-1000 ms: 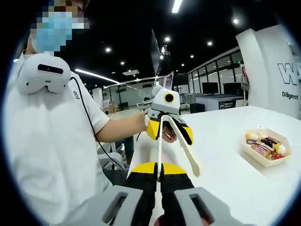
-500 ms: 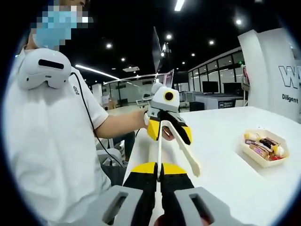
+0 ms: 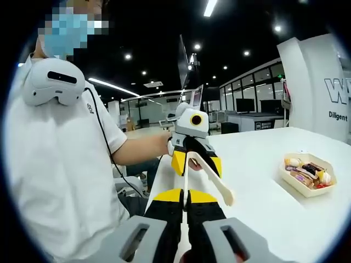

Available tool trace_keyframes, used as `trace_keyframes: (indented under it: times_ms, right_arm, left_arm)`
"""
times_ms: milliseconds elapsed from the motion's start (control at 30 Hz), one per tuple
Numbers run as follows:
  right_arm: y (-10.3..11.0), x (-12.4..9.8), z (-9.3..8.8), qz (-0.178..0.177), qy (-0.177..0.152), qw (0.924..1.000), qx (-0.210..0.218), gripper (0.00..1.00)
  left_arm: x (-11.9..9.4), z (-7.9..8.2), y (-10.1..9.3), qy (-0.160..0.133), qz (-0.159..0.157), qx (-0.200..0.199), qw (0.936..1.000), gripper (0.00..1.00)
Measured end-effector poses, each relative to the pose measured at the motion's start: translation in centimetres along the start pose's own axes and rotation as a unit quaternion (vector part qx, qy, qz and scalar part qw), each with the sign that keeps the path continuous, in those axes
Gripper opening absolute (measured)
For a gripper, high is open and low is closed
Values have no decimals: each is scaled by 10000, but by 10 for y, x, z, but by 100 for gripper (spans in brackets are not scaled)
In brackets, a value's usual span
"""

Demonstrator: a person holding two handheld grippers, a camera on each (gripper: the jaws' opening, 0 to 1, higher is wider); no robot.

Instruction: Place the target food into the container with the food tongs after gripping and lifting it, then release it inside without dropping or visibly crushing the food.

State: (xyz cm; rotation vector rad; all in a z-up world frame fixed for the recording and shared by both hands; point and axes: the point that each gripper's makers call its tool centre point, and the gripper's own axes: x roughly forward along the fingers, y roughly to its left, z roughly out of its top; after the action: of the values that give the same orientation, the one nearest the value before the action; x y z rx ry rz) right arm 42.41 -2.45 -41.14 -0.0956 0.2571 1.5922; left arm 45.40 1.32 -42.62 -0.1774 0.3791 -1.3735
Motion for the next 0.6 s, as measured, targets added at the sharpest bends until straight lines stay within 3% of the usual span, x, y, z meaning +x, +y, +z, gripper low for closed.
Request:
trace_keyframes:
  times_ms: [600]
  right_arm:
    - [-4, -1, -1, -93, -12, 9999, 91, 0]
  left_arm:
    - [2, 4, -6, -121, -129, 90, 9998, 22]
